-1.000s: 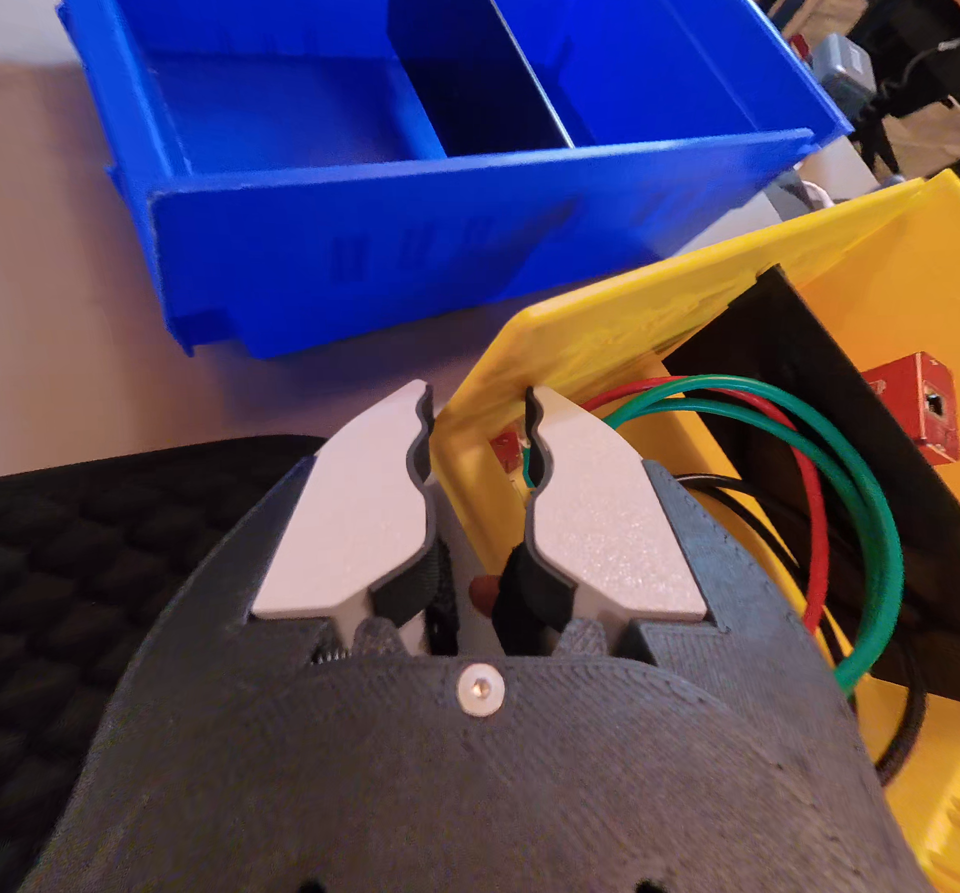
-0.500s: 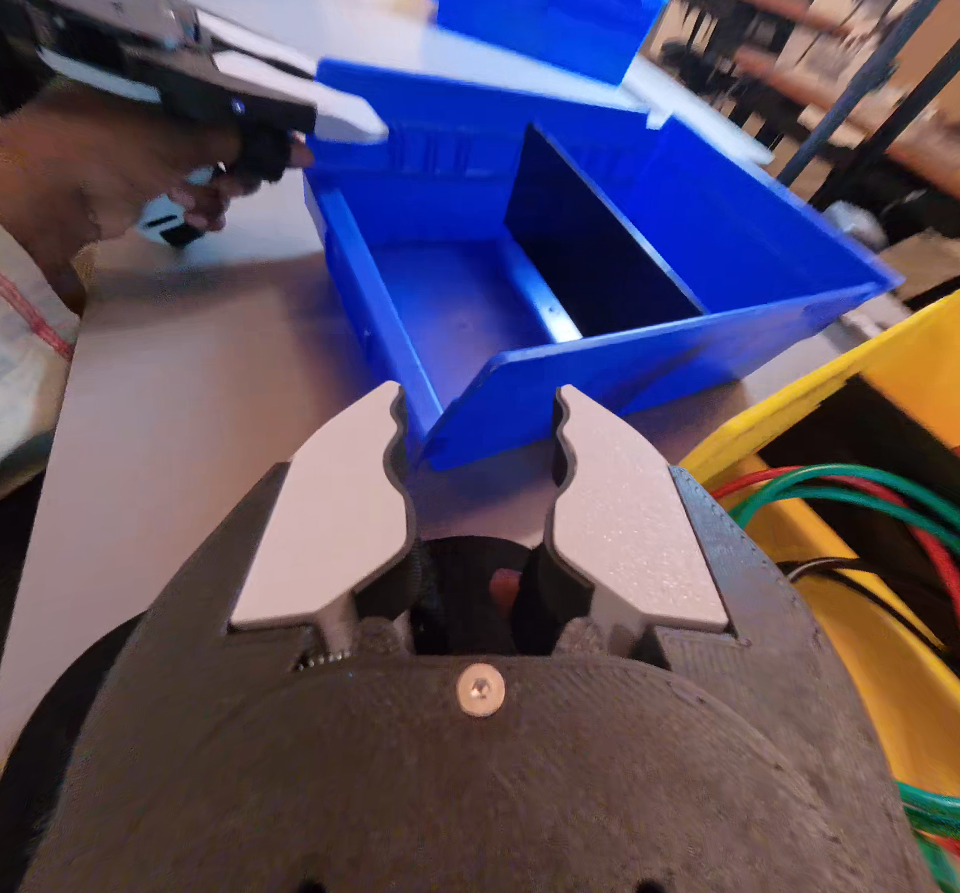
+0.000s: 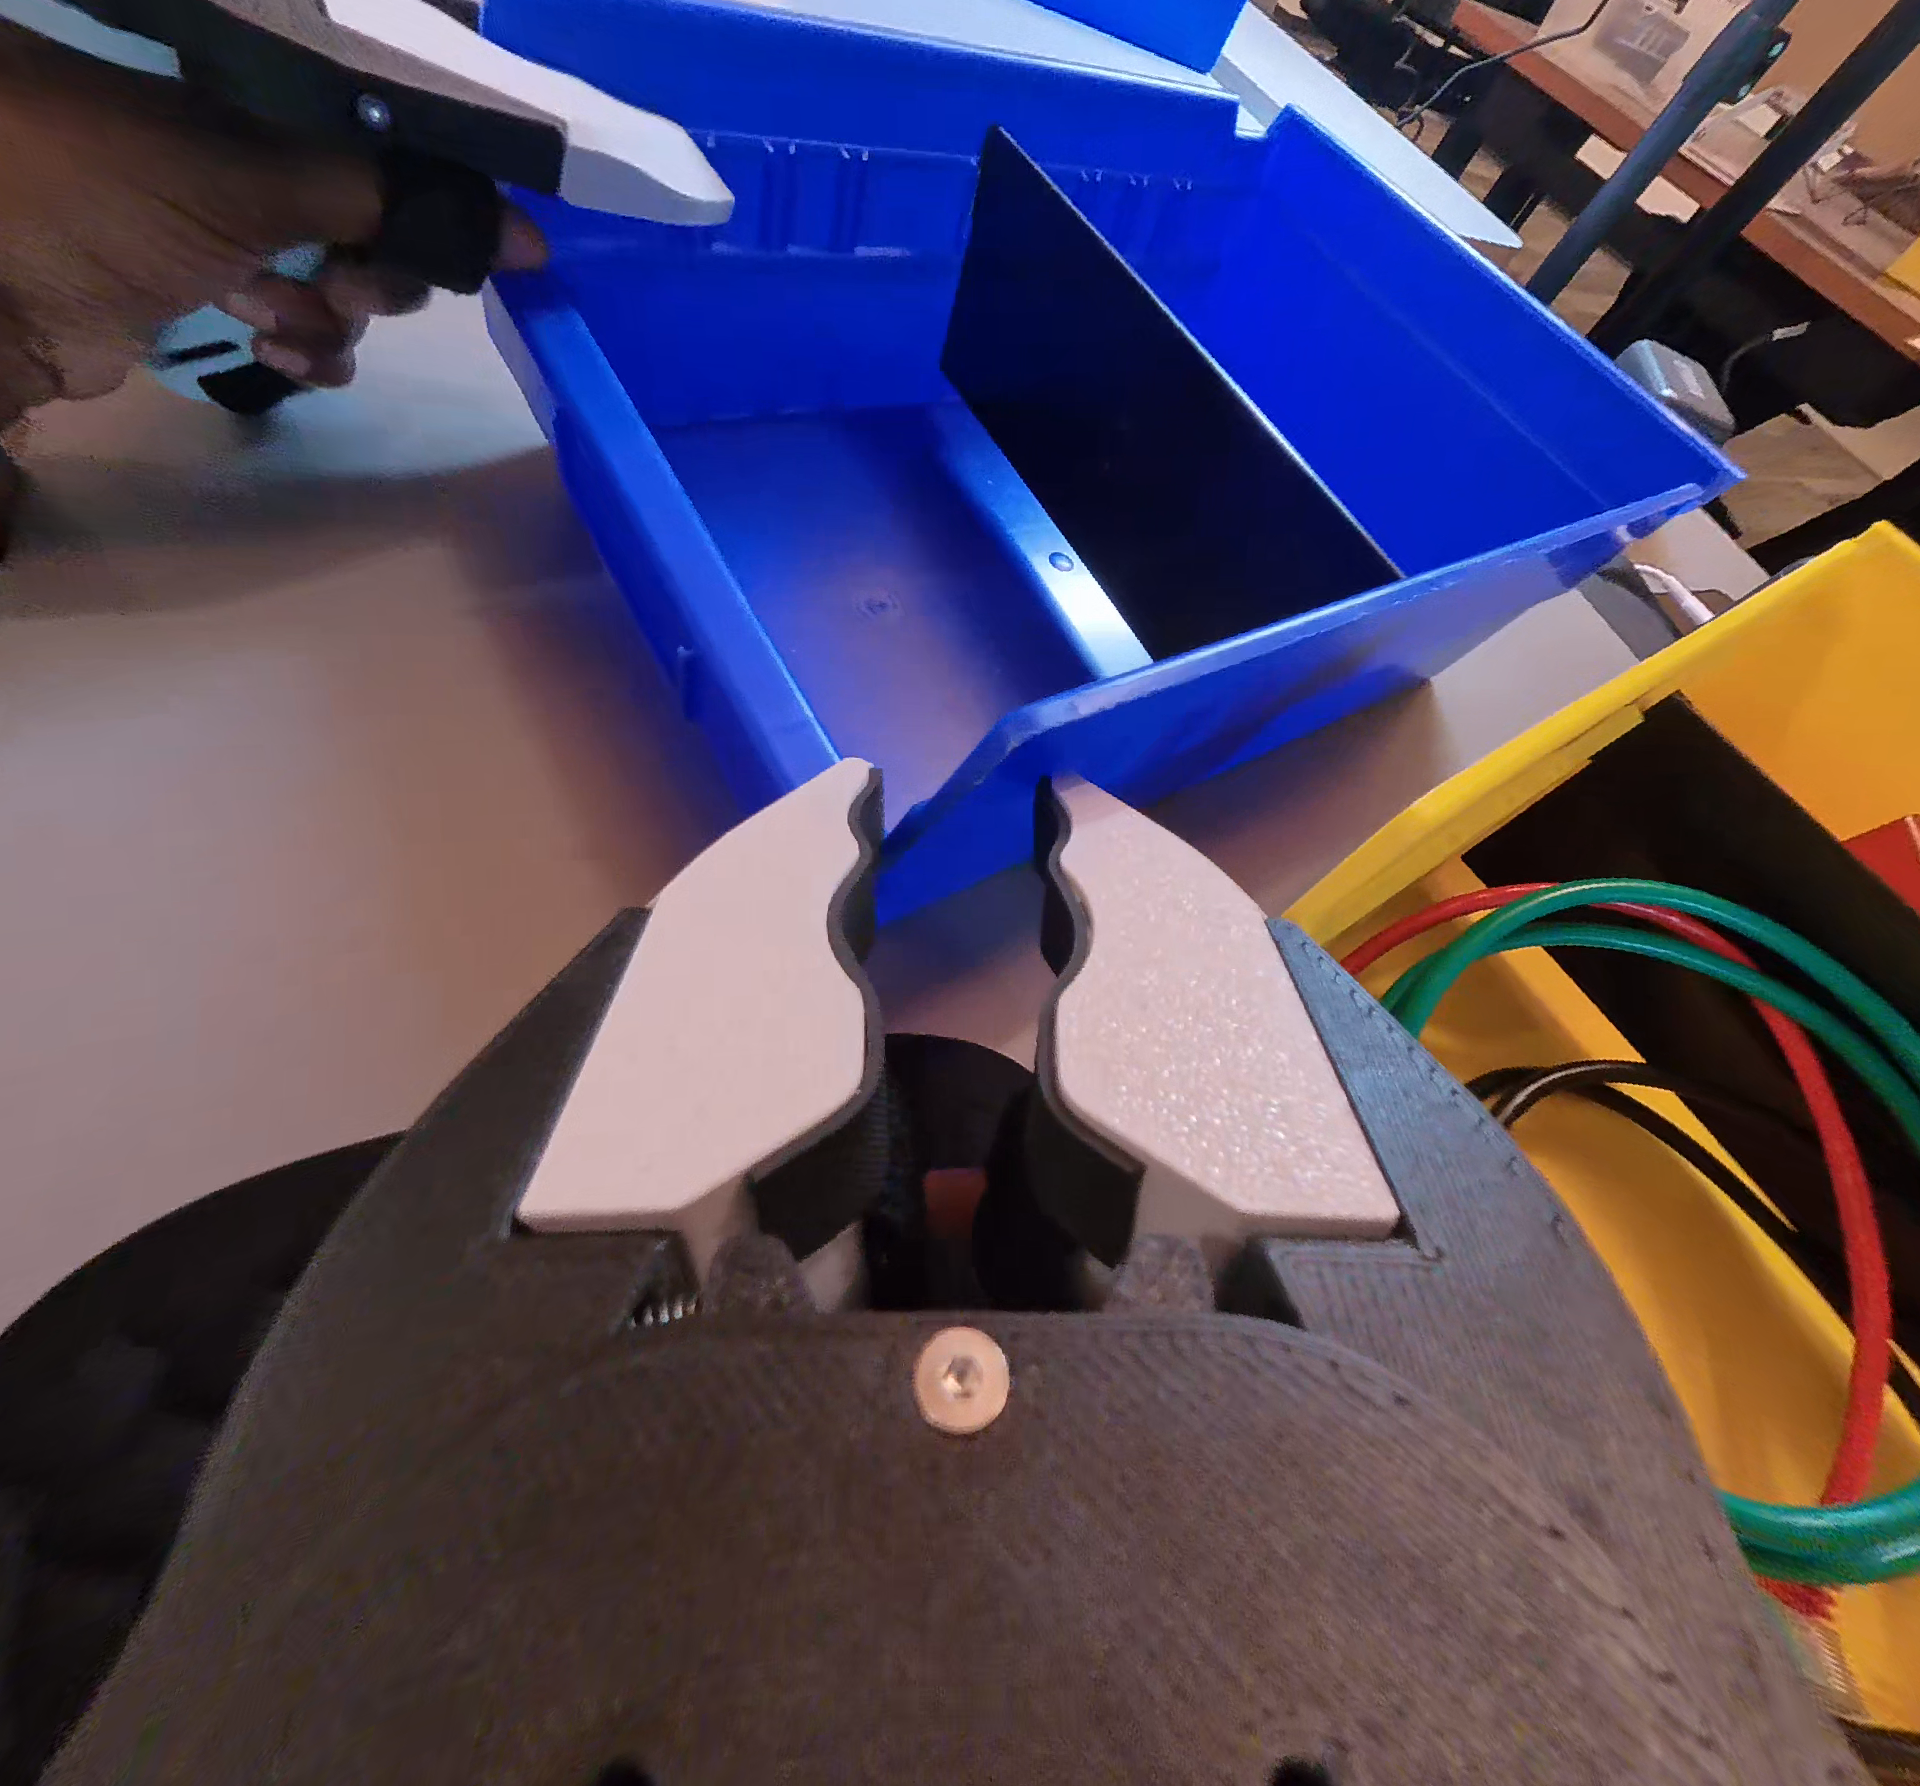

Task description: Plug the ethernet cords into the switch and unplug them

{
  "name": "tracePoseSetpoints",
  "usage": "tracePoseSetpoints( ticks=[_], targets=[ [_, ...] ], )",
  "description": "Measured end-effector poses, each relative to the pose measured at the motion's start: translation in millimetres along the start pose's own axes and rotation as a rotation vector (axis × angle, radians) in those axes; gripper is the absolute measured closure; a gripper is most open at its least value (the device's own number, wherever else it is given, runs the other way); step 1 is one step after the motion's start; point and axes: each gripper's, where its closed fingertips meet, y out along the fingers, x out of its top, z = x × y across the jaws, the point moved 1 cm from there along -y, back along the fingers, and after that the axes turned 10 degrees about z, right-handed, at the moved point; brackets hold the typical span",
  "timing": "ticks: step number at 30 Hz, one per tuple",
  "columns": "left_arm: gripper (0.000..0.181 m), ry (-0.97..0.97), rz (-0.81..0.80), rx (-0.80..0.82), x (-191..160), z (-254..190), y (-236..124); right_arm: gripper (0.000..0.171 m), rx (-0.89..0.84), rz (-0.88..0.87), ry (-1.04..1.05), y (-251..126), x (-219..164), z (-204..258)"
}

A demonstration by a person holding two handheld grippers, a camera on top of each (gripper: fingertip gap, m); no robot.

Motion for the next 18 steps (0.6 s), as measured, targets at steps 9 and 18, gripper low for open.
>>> tracePoseSetpoints(
  ticks=[9, 18],
  targets=[
    [0.176, 0.100, -0.308, 0.155, 73.4, -20.8, -65.7, 0.148, -0.192, -0.200, -0.124, -47.0, 30.4, -21.9],
    [0.176, 0.092, -0.733, -0.032, 137.7, -170.2, -102.2, 0.152, -0.590, -0.323, -0.142, -199.9, -14.5, -78.9]
  ],
)
